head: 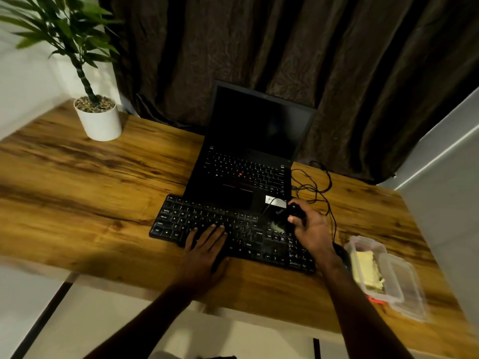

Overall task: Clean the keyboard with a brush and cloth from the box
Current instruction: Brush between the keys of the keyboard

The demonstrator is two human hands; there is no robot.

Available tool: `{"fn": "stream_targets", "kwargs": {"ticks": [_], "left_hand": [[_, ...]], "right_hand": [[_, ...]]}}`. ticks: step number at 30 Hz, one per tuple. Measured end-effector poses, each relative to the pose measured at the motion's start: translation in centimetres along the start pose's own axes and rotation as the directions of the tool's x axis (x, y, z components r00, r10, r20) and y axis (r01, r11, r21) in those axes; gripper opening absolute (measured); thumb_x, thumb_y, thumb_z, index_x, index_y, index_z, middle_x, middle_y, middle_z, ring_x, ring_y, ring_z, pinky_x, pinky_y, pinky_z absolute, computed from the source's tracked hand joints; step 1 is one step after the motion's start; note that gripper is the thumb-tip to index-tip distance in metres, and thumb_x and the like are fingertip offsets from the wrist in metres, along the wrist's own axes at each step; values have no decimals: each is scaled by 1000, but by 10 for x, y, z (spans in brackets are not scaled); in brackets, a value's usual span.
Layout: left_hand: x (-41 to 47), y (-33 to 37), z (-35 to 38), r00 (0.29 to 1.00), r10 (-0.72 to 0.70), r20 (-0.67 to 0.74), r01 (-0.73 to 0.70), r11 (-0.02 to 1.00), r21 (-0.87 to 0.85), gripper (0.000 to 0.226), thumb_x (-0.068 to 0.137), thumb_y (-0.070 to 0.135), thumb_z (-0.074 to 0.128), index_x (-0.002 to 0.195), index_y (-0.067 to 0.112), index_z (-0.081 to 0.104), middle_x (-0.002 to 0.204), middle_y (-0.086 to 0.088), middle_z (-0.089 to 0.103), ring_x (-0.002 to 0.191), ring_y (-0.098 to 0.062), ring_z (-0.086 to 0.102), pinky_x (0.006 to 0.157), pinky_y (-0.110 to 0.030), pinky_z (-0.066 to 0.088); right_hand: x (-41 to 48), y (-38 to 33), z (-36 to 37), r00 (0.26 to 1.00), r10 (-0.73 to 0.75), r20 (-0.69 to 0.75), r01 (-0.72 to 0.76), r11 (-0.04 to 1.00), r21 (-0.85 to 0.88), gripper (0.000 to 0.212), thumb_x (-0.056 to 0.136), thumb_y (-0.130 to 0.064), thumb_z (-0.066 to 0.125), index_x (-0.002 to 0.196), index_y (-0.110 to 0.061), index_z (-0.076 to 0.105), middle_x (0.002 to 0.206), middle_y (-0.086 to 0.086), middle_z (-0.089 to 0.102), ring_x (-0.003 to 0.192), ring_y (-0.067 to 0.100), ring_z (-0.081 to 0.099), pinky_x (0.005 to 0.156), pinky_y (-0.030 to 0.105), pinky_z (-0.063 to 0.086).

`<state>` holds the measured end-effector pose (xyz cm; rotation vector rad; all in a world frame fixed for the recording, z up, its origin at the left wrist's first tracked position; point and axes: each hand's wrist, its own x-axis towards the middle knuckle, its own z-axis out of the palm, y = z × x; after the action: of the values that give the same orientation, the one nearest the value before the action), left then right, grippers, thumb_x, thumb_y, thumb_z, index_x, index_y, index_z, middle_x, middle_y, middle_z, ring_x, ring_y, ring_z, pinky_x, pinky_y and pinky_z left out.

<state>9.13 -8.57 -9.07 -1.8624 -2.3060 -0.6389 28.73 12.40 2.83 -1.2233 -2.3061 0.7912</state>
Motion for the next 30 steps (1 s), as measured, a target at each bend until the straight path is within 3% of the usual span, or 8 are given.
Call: {"fn": "stream_targets", "kwargs": {"ticks": [3,7,13,17,20,24,26,30], "left_hand": [[0,0,1,999,-15,35,15,1000,15,59,97,52,38,142,17,49,152,-3,44,143,-21,35,116,-54,16],[2,1,-1,998,-29,64,28,999,20,59,97,53,36,144,18,47,152,-2,44,144,-21,34,115,-53,14],[2,1,-2,998,-29,55,28,999,30,59,96,53,38,142,18,50,150,-1,46,143,-19,36,114,-52,16],[1,2,-2,999,-24,48,22,999,28,58,96,51,41,142,17,49,152,-2,44,144,-20,33,115,-52,15],[1,1,-1,999,-22,47,20,999,25,58,97,51,42,143,17,48,152,-3,44,144,-20,34,115,-53,15],[1,1,0,999,-23,45,22,1000,16,58,97,51,42,144,18,47,152,-2,43,144,-20,32,115,-53,17],[1,1,1,999,-24,44,23,1000,18,58,96,52,41,143,18,48,152,-2,44,144,-20,33,115,-53,17],[1,0,2,999,-22,27,22,1000,22,57,96,51,42,142,18,50,151,-1,45,143,-19,34,116,-52,18]], "right_hand": [[4,-4,1,1000,-18,17,18,1000,-10,46,95,-8,62,134,-30,55,114,-2,57,91,11,61,60,16,53],[6,-17,11,994,-84,66,80,995,66,41,95,-7,61,129,-30,57,108,-4,57,94,21,66,60,30,62],[9,-1,-12,996,-20,83,20,1000,9,46,94,-3,61,121,-40,56,109,-3,58,90,12,61,55,16,51],[7,10,-23,998,-30,60,37,992,-118,43,94,-7,64,126,-35,57,108,1,60,91,16,61,65,30,58],[5,4,-10,998,-41,51,48,987,-153,46,93,-14,65,128,-43,55,109,2,59,101,22,57,79,40,58],[9,-6,3,993,-77,85,75,997,17,49,93,-5,63,118,-47,55,114,1,60,96,15,63,63,26,58],[9,-2,0,993,-67,95,66,998,16,50,93,-5,63,121,-47,55,116,0,57,95,14,62,60,22,56],[13,19,-9,996,-1,92,18,984,-178,57,92,-19,65,121,-64,46,117,5,58,97,24,61,69,42,62]]}}
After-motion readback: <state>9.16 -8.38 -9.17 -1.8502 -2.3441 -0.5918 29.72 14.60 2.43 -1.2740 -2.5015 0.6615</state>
